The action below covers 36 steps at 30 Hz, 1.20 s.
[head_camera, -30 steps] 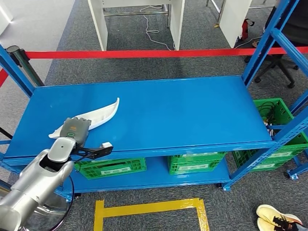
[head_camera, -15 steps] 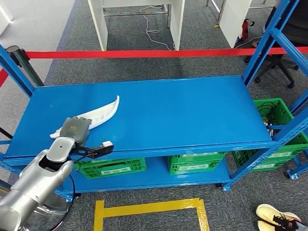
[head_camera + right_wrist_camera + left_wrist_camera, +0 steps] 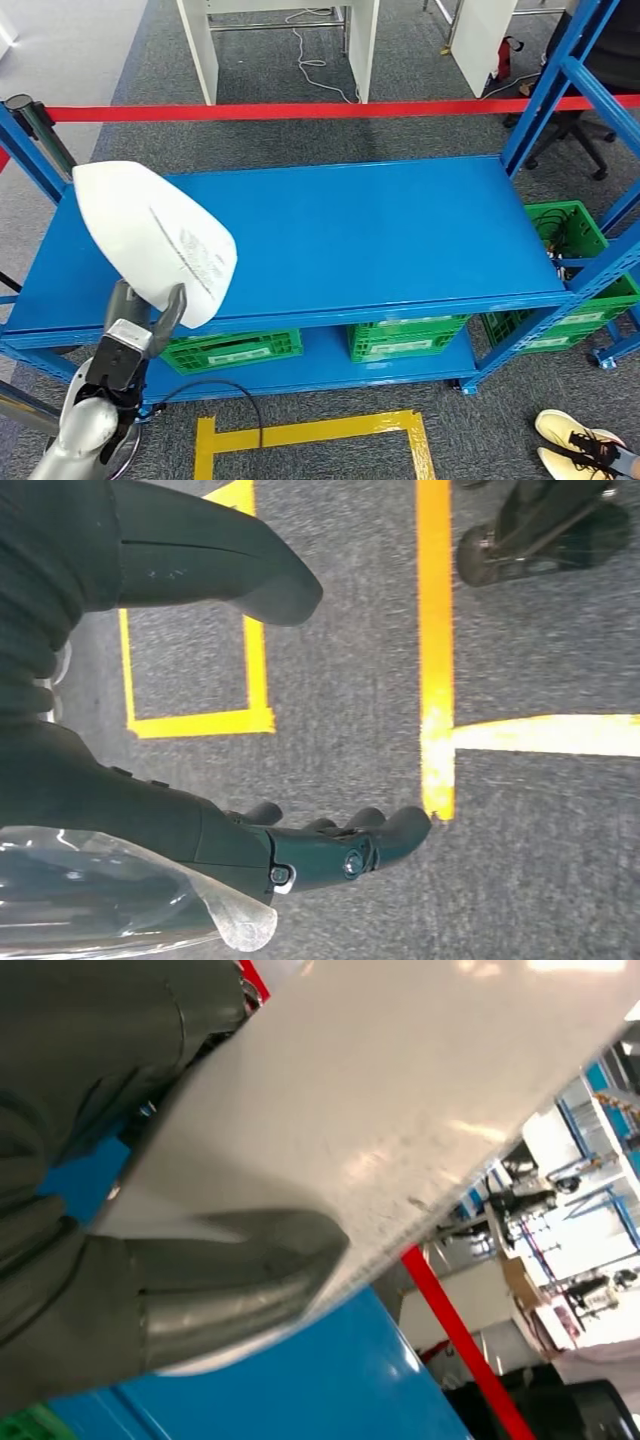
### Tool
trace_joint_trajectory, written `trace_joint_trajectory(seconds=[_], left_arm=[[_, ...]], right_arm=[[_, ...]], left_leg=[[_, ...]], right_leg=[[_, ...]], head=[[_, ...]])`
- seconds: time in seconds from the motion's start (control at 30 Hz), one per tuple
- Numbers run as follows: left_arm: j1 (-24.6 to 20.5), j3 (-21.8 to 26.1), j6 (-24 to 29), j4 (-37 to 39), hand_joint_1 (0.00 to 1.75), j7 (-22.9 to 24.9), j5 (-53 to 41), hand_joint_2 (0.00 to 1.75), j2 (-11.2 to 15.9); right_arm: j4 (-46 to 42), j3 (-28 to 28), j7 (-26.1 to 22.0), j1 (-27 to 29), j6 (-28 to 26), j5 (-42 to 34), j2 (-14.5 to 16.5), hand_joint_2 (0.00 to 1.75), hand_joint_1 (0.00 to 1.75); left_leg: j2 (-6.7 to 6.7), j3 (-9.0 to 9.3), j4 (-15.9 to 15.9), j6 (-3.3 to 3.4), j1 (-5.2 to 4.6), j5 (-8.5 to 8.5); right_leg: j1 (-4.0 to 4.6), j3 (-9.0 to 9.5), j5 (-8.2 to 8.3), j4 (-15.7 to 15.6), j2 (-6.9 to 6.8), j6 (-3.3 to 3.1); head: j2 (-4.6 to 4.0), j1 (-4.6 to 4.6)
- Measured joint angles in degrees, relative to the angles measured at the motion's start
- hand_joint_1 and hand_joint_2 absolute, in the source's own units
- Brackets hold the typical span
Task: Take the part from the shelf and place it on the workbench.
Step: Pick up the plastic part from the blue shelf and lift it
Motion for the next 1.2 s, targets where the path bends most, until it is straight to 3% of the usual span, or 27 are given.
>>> trace_joint_trajectory(seconds=[0.07, 0.17, 0.2, 0.23, 0.27, 0.33, 0.4, 0.53, 0.6, 0.67, 0.7, 0.73, 0.77, 0.8, 0.83, 0.9, 0.97, 1.03, 1.07, 1.1, 1.17, 1.2], left_arm=[[2.49, 1.12, 0.77, -3.39, 1.75, -0.78, 0.61, 1.75, -0.02], [5.42, 2.04, 1.48, -6.72, 1.75, -2.52, 2.66, 1.75, -0.25], [6.24, 2.22, 1.65, -7.37, 1.75, -3.15, 3.47, 1.75, -0.32], [7.00, 2.44, 1.76, -7.99, 1.75, -3.70, 4.32, 1.75, -0.37], [7.68, 2.67, 1.80, -8.61, 1.75, -4.09, 5.06, 1.75, -0.41], [8.75, 3.06, 1.62, -9.80, 1.75, -4.42, 6.10, 1.75, -0.45], [9.65, 3.41, 1.48, -10.97, 1.75, -4.52, 6.52, 1.75, -0.54], [12.28, 4.37, 0.75, -13.59, 1.75, -5.21, 7.54, 1.75, -1.27], [13.29, 4.63, 0.06, -14.44, 1.75, -6.40, 8.93, 1.75, -1.51], [14.18, 4.84, -0.70, -14.81, 1.75, -7.53, 10.43, 1.75, -1.66], [14.62, 4.95, -0.94, -14.84, 1.75, -7.91, 10.95, 1.75, -1.71], [15.03, 5.03, -1.11, -14.84, 1.75, -8.22, 11.26, 1.75, -1.77], [15.35, 5.13, -1.19, -14.85, 1.75, -8.47, 11.43, 1.75, -1.80], [15.59, 5.26, -1.23, -14.86, 1.75, -8.72, 11.55, 1.75, -1.83], [15.78, 5.41, -1.26, -14.91, 1.75, -8.98, 11.63, 1.75, -1.84], [16.13, 5.74, -1.28, -15.21, 1.75, -9.48, 11.74, 1.75, -1.87], [16.55, 5.94, -1.30, -15.63, 1.75, -9.84, 11.76, 1.75, -1.89], [16.97, 6.02, -1.31, -15.91, 1.75, -10.15, 11.76, 1.75, -1.91], [17.15, 6.04, -1.30, -16.01, 1.75, -10.35, 11.75, 1.75, -1.92], [17.33, 6.07, -1.28, -16.12, 1.75, -10.58, 11.74, 1.75, -1.93], [17.85, 6.18, -1.15, -16.26, 1.75, -10.93, 11.72, 1.75, -1.93], [18.19, 6.29, -1.00, -16.29, 1.75, -10.99, 11.75, 1.75, -1.92]], right_arm=[[-1.09, 0.30, -0.01, 0.51, -0.06, -0.01, 0.05, 1.75, 0.00], [-2.14, 0.86, -0.33, 0.88, -0.38, 0.12, 0.05, 1.75, 0.00], [-2.36, 1.01, -0.40, 1.00, -0.56, 0.20, 0.05, 1.75, 0.00], [-2.62, 1.13, -0.46, 1.13, -0.75, 0.38, 0.05, 1.75, 0.00], [-2.93, 1.25, -0.48, 1.27, -0.92, 0.65, 0.05, 1.75, 0.00], [-3.60, 1.47, -0.43, 1.59, -1.17, 1.28, 0.05, 1.75, 0.00], [-4.26, 1.80, -0.20, 1.91, -1.82, 1.54, 0.05, 1.75, 0.00], [-5.54, 2.49, 1.03, 2.86, -3.20, -1.10, 0.05, 1.75, 0.00], [-5.91, 2.67, 1.37, 3.13, -2.62, -4.51, 0.07, 1.75, 0.00], [-6.06, 2.75, 1.25, 3.11, -1.44, -8.24, 0.08, 1.75, 0.00], [-6.04, 2.77, 1.07, 3.05, -0.90, -9.55, 0.08, 1.75, 0.00], [-5.99, 2.78, 0.84, 2.98, -0.47, -10.48, 0.08, 1.75, 0.00], [-5.94, 2.78, 0.62, 2.91, -0.12, -11.05, 0.08, 1.75, 0.00], [-5.88, 2.77, 0.39, 2.84, 0.17, -11.48, 0.08, 1.75, 0.00], [-5.81, 2.77, 0.14, 2.76, 0.46, -11.86, 0.08, 1.75, 0.00], [-5.67, 2.76, -0.32, 2.63, 0.99, -12.42, 0.08, 1.75, 0.00], [-5.58, 2.75, -0.60, 2.57, 1.38, -12.69, 0.08, 1.75, 0.00], [-5.50, 2.71, -0.78, 2.52, 1.62, -12.63, 0.08, 1.75, 0.00], [-5.44, 2.62, -0.89, 2.46, 1.77, -12.42, 0.08, 1.75, 0.00], [-5.35, 2.51, -1.02, 2.36, 1.96, -12.12, 0.08, 1.75, 0.00], [-5.09, 2.33, -1.25, 2.03, 2.38, -11.49, 0.08, 1.75, 0.00], [-4.97, 2.32, -1.33, 1.86, 2.51, -11.32, 0.08, 1.75, 0.00]], left_leg=[[0.10, 0.09, -0.98, 0.53, 0.34, 0.84], [0.29, -0.34, -1.32, 0.89, 0.48, 1.38], [0.33, -0.56, -1.20, 0.85, 0.48, 1.46], [0.35, -0.80, -1.00, 0.78, 0.49, 1.53], [0.35, -1.07, -0.70, 0.69, 0.54, 1.57], [0.33, -1.66, 0.12, 0.35, 0.61, 1.49], [0.25, -2.38, 1.07, -0.30, 0.47, 1.45], [0.07, -3.31, 2.12, -1.84, 0.51, 1.45], [-0.07, -4.48, 5.20, -2.63, 0.80, -1.80], [-0.09, -6.41, 11.96, -3.34, 1.18, -6.71], [-0.09, -7.03, 15.03, -3.56, 1.34, -8.22], [-0.09, -7.00, 16.72, -3.70, 1.48, -8.56], [-0.09, -6.08, 16.38, -3.76, 1.59, -7.67], [-0.09, -4.13, 13.83, -3.75, 1.69, -5.95], [-0.10, -1.43, 9.78, -3.67, 1.77, -4.25], [-0.21, 3.49, 1.61, -3.36, 1.68, -2.89], [-0.35, 4.79, -1.42, -2.85, 1.39, -3.19], [-0.23, 3.97, -1.54, -1.97, 1.33, -2.41], [-0.10, 3.42, -1.63, -1.40, 1.37, -1.83], [0.05, 2.74, -1.78, -0.90, 1.42, -1.18], [0.22, 1.14, -1.80, -0.26, 1.24, 0.06], [0.27, 0.35, -1.73, -0.14, 1.05, 0.65]], right_leg=[[0.14, -0.98, -2.03, 1.97, -0.25, 0.25], [0.14, -4.94, -7.85, 12.01, -0.38, 0.42], [0.10, -5.82, -8.68, 14.66, -0.39, 0.53], [0.05, -5.79, -8.40, 15.39, -0.43, 0.62], [-0.02, -4.63, -7.03, 13.76, -0.49, 0.70], [-0.17, -0.18, -3.90, 6.28, -0.68, 0.75], [-0.11, 2.75, -2.77, 1.24, -0.69, 0.51], [-0.14, 2.02, -2.19, 0.76, -0.66, -0.72], [-0.37, 1.07, -1.40, 0.55, -0.90, -1.62], [-0.33, -0.01, -0.57, 0.59, -1.01, -1.99], [-0.32, -0.55, -0.12, 0.66, -1.05, -2.00], [-0.31, -1.18, 0.33, 0.73, -1.09, -1.99], [-0.32, -1.77, 0.76, 0.83, -1.12, -1.94], [-0.33, -2.33, 1.18, 0.91, -1.13, -1.86], [-0.34, -2.79, 1.60, 0.96, -1.11, -1.71], [-0.22, -3.45, 2.45, 1.02, -1.03, -1.18], [-0.17, -3.72, 3.38, 0.83, -1.00, -0.43], [-0.29, -3.91, 3.93, 0.63, -0.98, 0.40], [-0.33, -4.36, 2.96, 1.20, -0.96, 0.69], [-0.33, -5.06, 0.89, 2.82, -0.93, 0.84], [-0.28, -6.86, -5.15, 9.13, -0.92, 0.82], [-0.20, -7.42, -7.25, 12.75, -0.91, 0.76]], head=[[0.00, 0.10], [0.00, 0.21], [0.00, 0.20], [0.00, 0.20], [0.00, 0.21], [0.00, 0.22], [0.00, 0.26], [0.00, 0.25], [0.00, 0.08], [0.00, -0.06], [0.00, -0.06], [0.00, -0.05], [0.00, -0.06], [0.00, -0.06], [0.00, -0.06], [0.00, -0.03], [0.00, 0.00], [0.00, 0.00], [0.00, 0.07], [0.00, 0.18], [0.00, 0.38], [0.00, 0.41]])
